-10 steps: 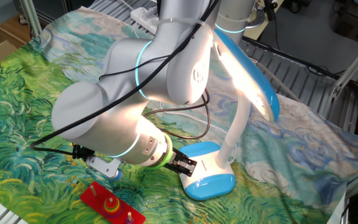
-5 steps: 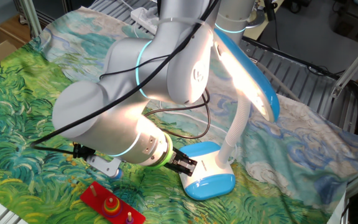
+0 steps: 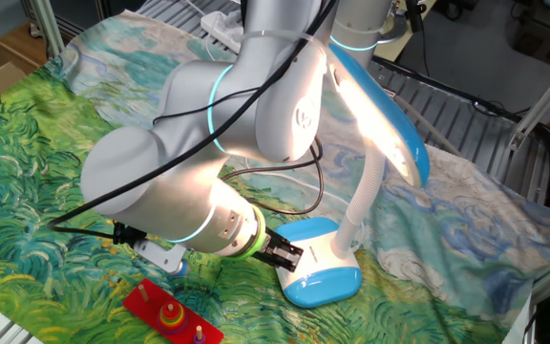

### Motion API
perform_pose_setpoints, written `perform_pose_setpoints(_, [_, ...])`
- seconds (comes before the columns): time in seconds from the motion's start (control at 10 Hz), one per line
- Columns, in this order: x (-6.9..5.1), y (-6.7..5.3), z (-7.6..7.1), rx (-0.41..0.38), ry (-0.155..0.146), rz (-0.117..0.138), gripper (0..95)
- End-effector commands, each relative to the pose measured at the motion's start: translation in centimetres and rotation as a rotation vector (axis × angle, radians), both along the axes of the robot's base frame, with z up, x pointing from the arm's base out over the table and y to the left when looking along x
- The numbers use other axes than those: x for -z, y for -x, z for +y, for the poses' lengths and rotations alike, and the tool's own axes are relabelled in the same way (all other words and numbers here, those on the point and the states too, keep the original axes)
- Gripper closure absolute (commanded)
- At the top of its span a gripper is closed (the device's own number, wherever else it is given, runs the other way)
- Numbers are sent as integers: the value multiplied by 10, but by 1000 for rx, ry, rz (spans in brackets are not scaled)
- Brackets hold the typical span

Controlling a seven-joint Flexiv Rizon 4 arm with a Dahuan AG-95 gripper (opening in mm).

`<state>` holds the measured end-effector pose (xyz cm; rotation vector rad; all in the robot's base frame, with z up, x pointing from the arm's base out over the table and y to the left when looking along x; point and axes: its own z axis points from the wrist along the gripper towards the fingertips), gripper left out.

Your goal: Turn off the desk lamp by pressing the button

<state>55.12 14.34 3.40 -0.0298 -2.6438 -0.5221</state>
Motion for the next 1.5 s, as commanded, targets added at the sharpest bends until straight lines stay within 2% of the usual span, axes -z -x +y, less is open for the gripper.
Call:
perform_pose_setpoints(0.1, [1, 1, 0, 3, 2, 1, 950])
perform_pose_setpoints(1.0, [6, -1, 3, 11, 8, 8, 950])
perform_pose_setpoints(1.5, [17, 7, 5, 27, 5, 10, 950])
